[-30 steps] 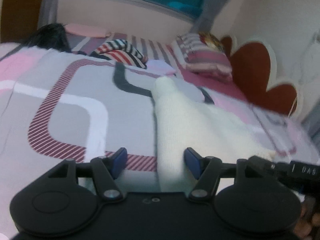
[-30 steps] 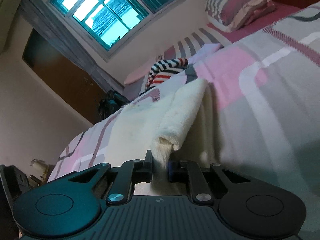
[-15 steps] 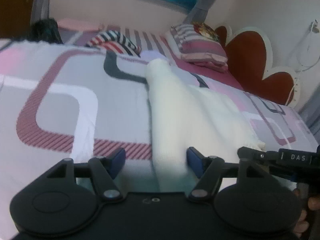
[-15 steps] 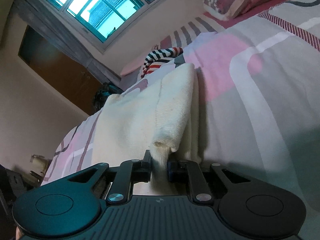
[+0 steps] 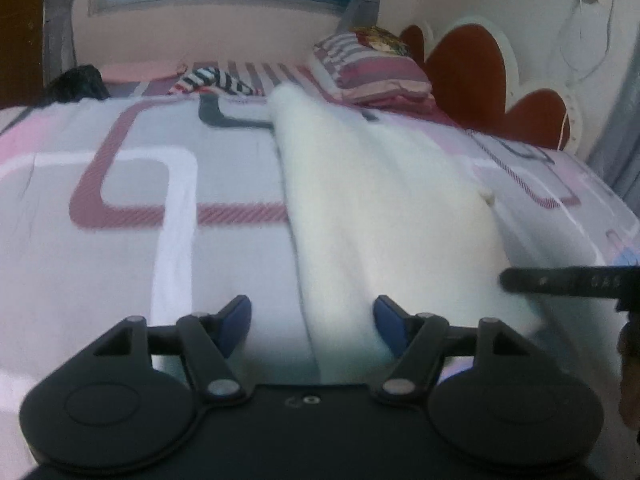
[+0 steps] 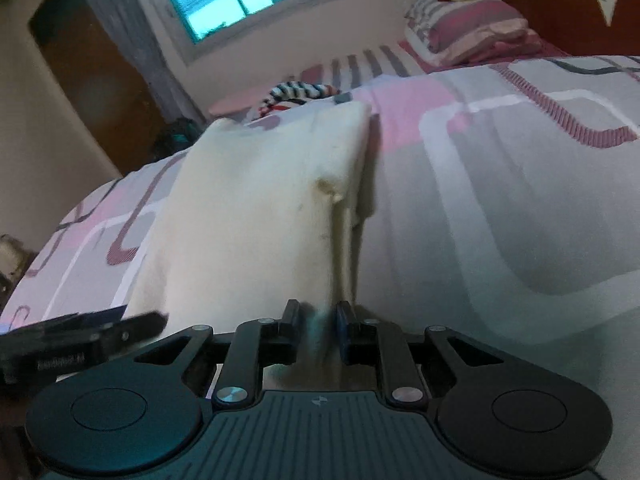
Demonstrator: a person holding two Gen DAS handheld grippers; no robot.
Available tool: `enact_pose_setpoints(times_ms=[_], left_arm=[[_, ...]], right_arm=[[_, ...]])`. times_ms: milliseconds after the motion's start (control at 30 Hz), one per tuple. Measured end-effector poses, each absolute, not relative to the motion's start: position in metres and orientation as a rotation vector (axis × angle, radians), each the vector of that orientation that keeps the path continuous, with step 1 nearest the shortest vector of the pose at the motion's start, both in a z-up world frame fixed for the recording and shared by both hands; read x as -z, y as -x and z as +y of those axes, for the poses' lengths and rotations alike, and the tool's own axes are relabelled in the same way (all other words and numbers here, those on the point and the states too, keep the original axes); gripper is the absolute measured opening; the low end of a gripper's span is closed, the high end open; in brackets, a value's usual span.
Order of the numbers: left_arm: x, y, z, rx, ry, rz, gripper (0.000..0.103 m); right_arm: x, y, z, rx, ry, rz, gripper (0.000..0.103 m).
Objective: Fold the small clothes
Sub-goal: 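Open the right tool and release the folded sweater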
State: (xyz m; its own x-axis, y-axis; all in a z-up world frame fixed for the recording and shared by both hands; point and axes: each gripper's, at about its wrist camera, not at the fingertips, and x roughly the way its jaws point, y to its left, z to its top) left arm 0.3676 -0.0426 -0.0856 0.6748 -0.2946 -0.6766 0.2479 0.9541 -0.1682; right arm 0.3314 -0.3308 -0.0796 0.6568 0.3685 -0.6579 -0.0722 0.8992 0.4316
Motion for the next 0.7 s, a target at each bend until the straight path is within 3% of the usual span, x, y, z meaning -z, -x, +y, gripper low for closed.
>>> enact_pose_setpoints(times_ms=[200,367,433,500,600,700], left_arm=[[0.046,-0.452,-0.027,0.232,0.128,0.646,0.064],[0.07,-0.519,-0.039,0.198,0.171,0.789,0.066],[0.082,-0.521,-0.037,0.201,0.205,0.797,0.07],[0.081,-0.521,-0.034,0.192,0.211,0.799,0.069],[0.067,-0.51,-0.036,0.195,0.169,0.772,0.065],[0.057,-0.487,-0.042,0.232,0.149,0.736,0.067]], right_arm=[[0.036,-0.377,-0.334,-0.247,-0.31,0.621,0.017],[0.059,-0.453,-0.329,-0.247,-0.341,0.715,0.017],[0.085,-0.472,-0.329,-0.227,-0.325,0.815,0.017],[0.091,-0.472,-0.339,-0.229,-0.361,0.804,0.025],[0.08,-0.464,-0.344,-0.222,-0.361,0.785,0.024],[0.065,-0.444,-0.34,-0.258,-0.352,0.715,0.024]])
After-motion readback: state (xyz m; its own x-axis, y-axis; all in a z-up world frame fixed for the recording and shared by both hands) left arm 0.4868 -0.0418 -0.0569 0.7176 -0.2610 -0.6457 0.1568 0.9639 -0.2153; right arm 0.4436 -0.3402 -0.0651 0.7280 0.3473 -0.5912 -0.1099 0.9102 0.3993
